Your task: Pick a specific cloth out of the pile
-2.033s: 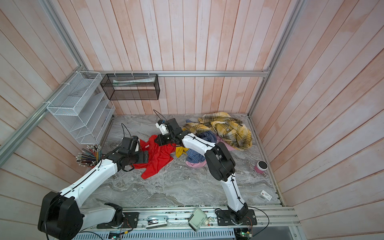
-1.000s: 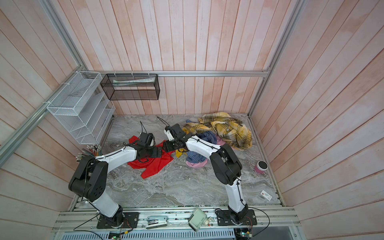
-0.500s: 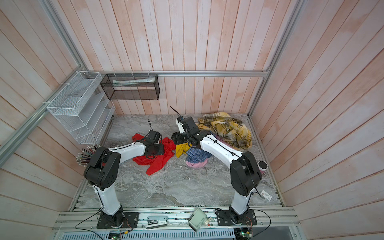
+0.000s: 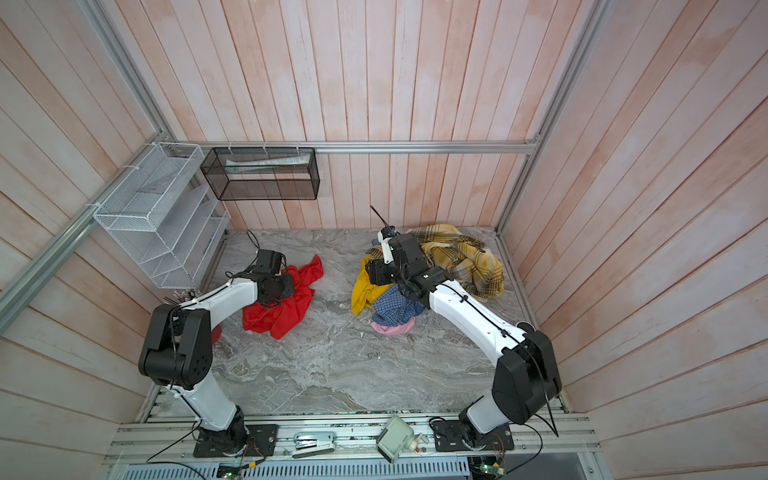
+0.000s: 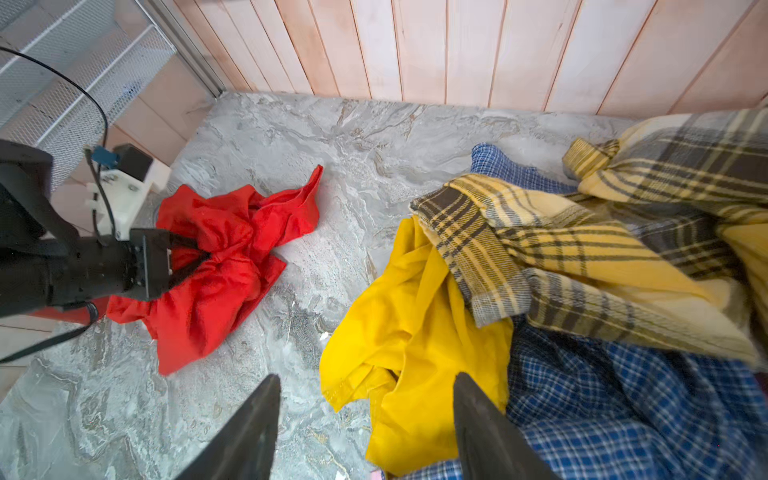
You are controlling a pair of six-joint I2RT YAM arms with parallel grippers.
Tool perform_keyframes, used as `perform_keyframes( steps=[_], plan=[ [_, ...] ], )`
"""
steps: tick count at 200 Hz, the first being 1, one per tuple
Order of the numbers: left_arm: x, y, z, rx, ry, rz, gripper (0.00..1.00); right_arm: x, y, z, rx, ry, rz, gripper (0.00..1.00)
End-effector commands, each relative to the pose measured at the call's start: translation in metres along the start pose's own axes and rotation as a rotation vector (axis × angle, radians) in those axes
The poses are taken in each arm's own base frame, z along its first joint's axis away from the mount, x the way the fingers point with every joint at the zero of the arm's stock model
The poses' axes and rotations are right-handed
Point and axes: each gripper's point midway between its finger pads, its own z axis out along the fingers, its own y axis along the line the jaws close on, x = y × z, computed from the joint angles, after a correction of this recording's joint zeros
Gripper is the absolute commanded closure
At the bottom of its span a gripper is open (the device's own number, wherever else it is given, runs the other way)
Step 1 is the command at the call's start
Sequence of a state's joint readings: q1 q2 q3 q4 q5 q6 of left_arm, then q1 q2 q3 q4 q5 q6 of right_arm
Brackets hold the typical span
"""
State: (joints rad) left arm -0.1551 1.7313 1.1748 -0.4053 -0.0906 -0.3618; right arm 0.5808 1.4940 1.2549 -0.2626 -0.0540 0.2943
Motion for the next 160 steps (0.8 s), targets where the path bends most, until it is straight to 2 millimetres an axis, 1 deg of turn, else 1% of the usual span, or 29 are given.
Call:
perform_keyframes(
  steps=[1,13,25,37,59,67,79,101,116,125,139,158,160],
  plan=[
    [-0.076,-0.002,-0.05,0.027,-0.219,-0.034,1.0,-0.008,-0.016,-0.012,0.047,-0.047,0.001,0.34],
    [-0.094,0.006,-0.059,0.016,-0.255,-0.06,1.0,-0.008,-0.024,-0.017,0.067,-0.051,0.006,0.34],
    [-0.104,0.013,-0.059,0.003,-0.261,-0.074,1.0,-0.006,-0.033,-0.023,0.088,-0.053,0.014,0.34],
    [-0.106,0.019,-0.053,-0.018,-0.247,-0.079,1.0,-0.005,-0.041,-0.028,0.103,-0.057,0.025,0.34],
    [-0.101,0.026,-0.034,-0.055,-0.228,-0.097,1.0,0.0,-0.054,-0.036,0.131,-0.058,0.038,0.34],
    [-0.096,0.028,-0.025,-0.055,-0.217,-0.112,1.0,0.002,-0.057,-0.038,0.142,-0.056,0.042,0.34],
    [-0.085,0.03,-0.006,-0.051,-0.182,-0.138,1.0,0.005,-0.061,-0.041,0.153,-0.054,0.046,0.34],
    [-0.057,0.031,0.029,-0.052,-0.08,-0.155,1.0,0.011,-0.068,-0.045,0.173,-0.05,0.052,0.34],
    [-0.038,0.031,0.047,-0.042,-0.022,-0.163,1.0,0.015,-0.072,-0.048,0.186,-0.044,0.054,0.34],
    [-0.028,0.031,0.055,-0.039,0.003,-0.165,1.0,0.018,-0.074,-0.05,0.192,-0.041,0.053,0.34],
    [-0.015,0.032,0.066,-0.036,0.04,-0.166,1.0,0.016,-0.075,-0.056,0.194,-0.058,0.05,0.33],
    [-0.006,0.03,0.071,-0.025,0.07,-0.171,1.0,0.013,-0.075,-0.066,0.188,-0.101,0.039,0.29],
    [-0.005,0.03,0.071,-0.025,0.071,-0.172,0.98,0.012,-0.074,-0.068,0.187,-0.107,0.037,0.29]
  ],
)
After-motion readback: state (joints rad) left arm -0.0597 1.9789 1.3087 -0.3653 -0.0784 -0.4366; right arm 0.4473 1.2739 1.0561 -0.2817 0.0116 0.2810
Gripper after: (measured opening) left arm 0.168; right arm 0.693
